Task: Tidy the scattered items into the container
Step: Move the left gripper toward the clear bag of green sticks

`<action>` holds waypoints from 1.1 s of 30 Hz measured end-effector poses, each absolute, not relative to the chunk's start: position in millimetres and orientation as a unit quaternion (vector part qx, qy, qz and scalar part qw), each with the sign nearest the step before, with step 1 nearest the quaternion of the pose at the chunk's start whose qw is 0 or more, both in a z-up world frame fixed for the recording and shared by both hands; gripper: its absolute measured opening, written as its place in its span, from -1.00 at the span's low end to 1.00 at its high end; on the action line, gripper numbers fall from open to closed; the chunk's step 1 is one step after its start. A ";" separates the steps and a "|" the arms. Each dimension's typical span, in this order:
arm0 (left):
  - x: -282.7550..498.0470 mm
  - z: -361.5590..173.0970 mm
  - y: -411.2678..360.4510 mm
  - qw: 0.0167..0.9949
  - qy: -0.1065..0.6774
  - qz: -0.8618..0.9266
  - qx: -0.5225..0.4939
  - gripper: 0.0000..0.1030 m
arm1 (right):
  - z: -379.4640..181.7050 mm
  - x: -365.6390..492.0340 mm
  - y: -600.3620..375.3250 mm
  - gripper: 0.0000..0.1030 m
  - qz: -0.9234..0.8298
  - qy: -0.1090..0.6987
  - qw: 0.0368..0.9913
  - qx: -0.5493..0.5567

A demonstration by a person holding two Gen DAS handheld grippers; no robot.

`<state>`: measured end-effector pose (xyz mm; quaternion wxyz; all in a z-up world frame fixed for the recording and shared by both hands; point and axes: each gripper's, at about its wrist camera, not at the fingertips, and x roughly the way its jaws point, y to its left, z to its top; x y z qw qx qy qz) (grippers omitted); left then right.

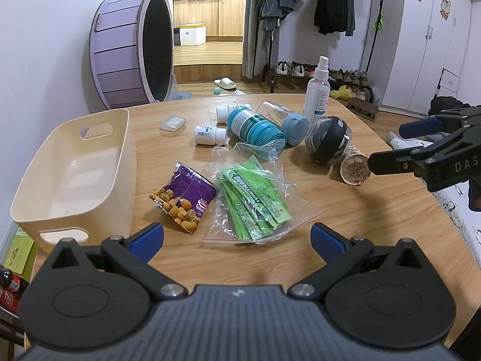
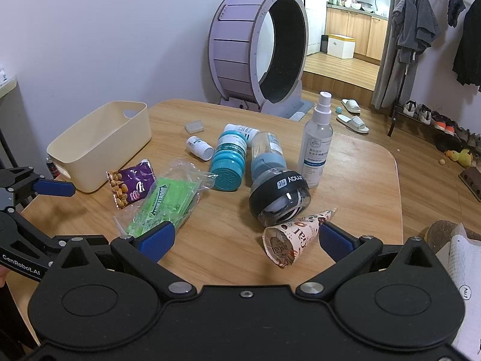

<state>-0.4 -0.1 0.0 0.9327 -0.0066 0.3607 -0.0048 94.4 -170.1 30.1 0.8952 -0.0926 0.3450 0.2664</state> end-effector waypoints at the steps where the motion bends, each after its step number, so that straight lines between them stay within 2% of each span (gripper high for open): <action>1: -0.4 0.0 -0.2 0.933 0.361 -0.005 -0.006 1.00 | 28.8 95.2 -169.1 1.00 0.266 0.345 0.895 -0.094; 33: -0.8 0.6 -2.9 0.931 0.364 -0.011 -0.005 1.00 | 29.8 90.9 -168.9 1.00 0.272 0.346 0.893 -0.098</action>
